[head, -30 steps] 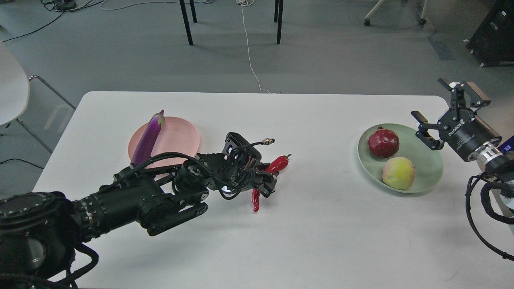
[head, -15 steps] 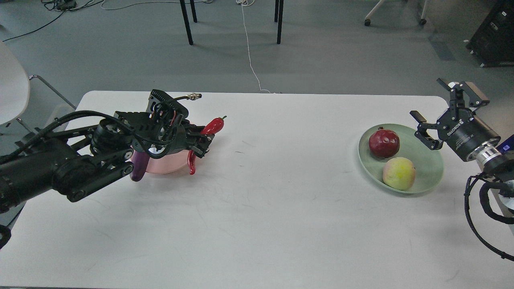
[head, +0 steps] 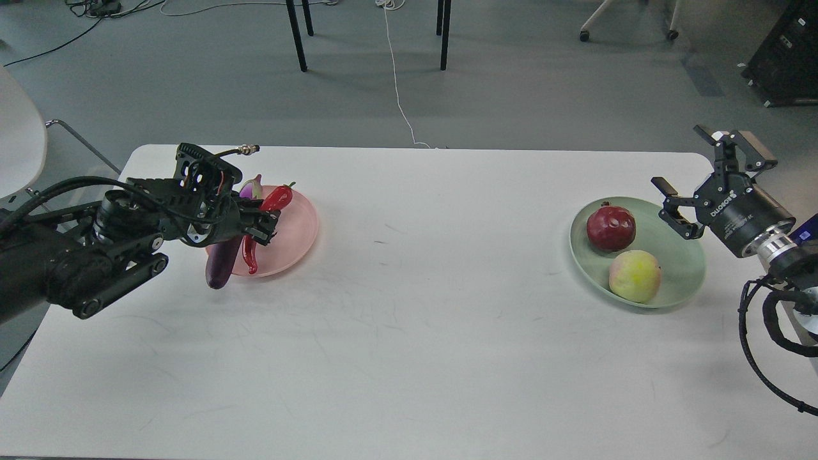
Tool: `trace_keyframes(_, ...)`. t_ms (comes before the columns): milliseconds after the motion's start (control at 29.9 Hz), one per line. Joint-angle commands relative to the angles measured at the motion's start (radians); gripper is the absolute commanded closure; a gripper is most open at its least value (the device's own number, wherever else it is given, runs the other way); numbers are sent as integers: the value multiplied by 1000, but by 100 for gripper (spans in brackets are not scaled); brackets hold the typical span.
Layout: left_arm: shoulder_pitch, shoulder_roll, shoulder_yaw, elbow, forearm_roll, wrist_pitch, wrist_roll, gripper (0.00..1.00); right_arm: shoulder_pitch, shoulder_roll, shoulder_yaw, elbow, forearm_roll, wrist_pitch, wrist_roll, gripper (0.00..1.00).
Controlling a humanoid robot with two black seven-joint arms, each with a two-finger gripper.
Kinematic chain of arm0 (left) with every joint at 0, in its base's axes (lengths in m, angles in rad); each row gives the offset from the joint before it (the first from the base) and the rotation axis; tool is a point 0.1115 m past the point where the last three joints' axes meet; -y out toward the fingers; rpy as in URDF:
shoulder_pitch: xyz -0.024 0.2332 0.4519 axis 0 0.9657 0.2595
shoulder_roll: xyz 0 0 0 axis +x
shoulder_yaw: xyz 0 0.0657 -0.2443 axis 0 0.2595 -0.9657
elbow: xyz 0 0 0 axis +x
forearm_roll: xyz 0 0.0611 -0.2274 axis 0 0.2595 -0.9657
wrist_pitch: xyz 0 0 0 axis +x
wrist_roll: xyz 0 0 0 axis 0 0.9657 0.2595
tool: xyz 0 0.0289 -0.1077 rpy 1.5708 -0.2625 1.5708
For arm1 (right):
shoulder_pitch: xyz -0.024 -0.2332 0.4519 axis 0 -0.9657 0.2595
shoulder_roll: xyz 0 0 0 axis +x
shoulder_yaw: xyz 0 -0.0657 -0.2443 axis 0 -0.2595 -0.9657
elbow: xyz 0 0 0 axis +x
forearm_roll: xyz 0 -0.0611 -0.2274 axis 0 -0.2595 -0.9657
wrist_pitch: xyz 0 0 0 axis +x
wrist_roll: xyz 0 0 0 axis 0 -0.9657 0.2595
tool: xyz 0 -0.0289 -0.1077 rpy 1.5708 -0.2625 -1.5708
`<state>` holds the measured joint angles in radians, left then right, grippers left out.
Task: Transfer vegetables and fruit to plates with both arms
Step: 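Carry the chili onto the pink plate and open the left gripper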
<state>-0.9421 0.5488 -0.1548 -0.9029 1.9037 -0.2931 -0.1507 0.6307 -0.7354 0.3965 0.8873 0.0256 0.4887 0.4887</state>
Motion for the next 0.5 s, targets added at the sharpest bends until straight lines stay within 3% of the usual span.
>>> trace_keyframes(0, -1, 0, 0, 1, 1, 0, -4, 39, 0, 1, 1, 1, -1, 0, 0, 1)
trace_keyframes(334, -7, -1, -18, -13, -35, 3, -6, 34, 0, 1, 5, -1, -1, 0, 0, 1)
trace_keyframes(468, -9, 11, -75, -80, -185, 43, -6, 23, 3, 1, 5, -2, -1, 0, 0, 1)
